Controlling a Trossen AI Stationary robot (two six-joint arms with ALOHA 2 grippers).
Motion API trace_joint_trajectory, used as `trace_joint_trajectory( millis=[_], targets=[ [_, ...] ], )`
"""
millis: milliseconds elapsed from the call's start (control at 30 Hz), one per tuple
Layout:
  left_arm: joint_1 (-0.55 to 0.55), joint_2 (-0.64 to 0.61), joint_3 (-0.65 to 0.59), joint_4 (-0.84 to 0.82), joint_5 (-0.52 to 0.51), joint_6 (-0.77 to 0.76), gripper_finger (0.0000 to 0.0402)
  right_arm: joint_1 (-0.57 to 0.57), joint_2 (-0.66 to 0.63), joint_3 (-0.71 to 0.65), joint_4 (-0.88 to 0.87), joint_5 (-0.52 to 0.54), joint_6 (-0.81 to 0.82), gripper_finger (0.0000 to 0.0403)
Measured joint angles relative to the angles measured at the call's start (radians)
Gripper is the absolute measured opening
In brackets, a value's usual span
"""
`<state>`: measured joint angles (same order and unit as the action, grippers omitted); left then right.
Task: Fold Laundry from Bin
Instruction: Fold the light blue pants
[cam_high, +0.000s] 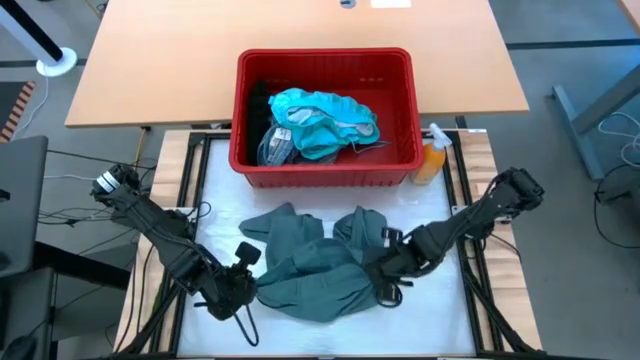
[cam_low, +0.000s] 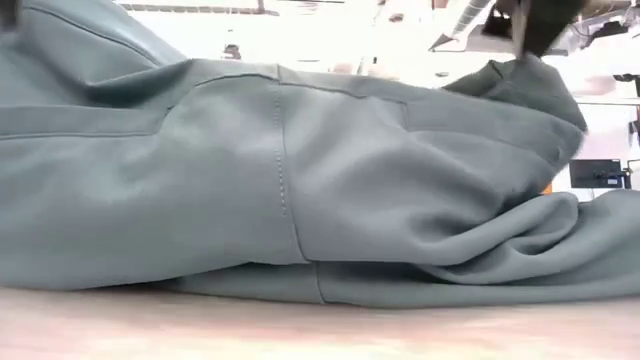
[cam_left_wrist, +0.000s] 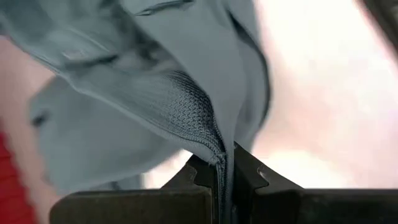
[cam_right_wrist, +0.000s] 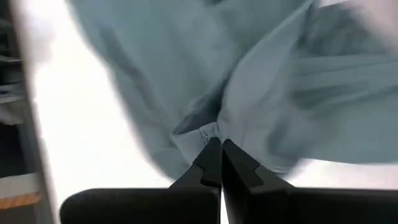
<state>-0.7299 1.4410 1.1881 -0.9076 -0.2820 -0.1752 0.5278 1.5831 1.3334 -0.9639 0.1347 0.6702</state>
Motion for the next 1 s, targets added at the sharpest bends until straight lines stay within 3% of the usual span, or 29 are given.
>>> trace_joint_trajectory(
  millis=[133, 267, 467, 733, 867, 1000],
  targets=[
    [-0.023, 0.0, 0.0, 0.012, 0.018, -0.054, 0.0002, 0.049, 0.0, -0.086, 0.18, -0.062, 0.062, 0.0025],
    [-0.035, 0.001, 0.0, 0.056, 0.037, -0.052, 0.0002, 0.098, 0.0, -0.109, 0.211, -0.056, 0.115, 0.0026],
    [-0.027, 0.001, 0.0, 0.079, 0.039, 0.011, 0.0002, 0.133, 0.0, -0.07, 0.213, 0.105, 0.045, 0.0051],
    [-0.008, 0.001, 0.0, 0.08, 0.041, 0.007, 0.0002, 0.11, 0.0, 0.033, 0.112, 0.189, -0.176, 0.0146],
    [-0.008, 0.001, 0.0, 0.08, 0.041, -0.009, 0.0002, 0.107, 0.0, 0.046, 0.105, 0.157, -0.32, 0.0211],
    [-0.008, 0.001, 0.0, 0.08, 0.041, -0.02, 0.0002, 0.114, 0.007, 0.035, 0.081, 0.126, -0.339, 0.0265]
  ],
)
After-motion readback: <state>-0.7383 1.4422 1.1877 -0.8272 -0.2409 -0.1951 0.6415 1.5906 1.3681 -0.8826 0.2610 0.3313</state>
